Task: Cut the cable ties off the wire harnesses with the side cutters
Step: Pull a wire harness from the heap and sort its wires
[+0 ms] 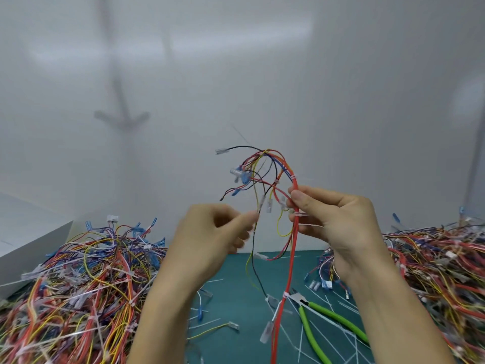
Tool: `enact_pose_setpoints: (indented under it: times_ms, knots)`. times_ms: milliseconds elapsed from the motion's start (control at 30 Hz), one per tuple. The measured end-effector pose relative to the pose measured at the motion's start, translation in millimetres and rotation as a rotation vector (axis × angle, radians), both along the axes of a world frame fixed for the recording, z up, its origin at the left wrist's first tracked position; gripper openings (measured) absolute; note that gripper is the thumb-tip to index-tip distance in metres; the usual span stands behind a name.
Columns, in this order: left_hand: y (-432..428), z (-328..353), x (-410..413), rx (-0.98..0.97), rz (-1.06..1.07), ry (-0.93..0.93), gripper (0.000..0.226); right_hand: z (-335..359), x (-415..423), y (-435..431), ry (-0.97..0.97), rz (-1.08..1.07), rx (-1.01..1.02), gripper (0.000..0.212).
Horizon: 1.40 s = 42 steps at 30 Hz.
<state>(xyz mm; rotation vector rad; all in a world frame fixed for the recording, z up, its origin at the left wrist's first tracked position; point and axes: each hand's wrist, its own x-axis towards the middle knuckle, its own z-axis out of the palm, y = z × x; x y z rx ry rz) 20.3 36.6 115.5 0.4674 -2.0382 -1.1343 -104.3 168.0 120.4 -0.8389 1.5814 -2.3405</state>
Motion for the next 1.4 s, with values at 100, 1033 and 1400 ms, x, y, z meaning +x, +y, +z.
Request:
enact_pose_setpoints:
  times_ms: [100, 1033, 1400]
  knots:
    - [8.9, -3.6, -5.0, -0.054, -0.22, -0.266, 0.029, 0.0, -1.4, 0.6, -0.057, -0.007, -0.063, 0.006]
    - [-4.3, -21.2, -11.7, 0.01, -0.414, -0.496, 0.016, 3.0, -9.7, 8.3, -0.292, -0.113, -0.407, 0.008]
    - [-15.8, -37.6, -15.0, -0.089, -0.221, -0.762, 0.026, 2.9, -9.5, 5.4, -0.28, -0.088, -0.414, 0.007]
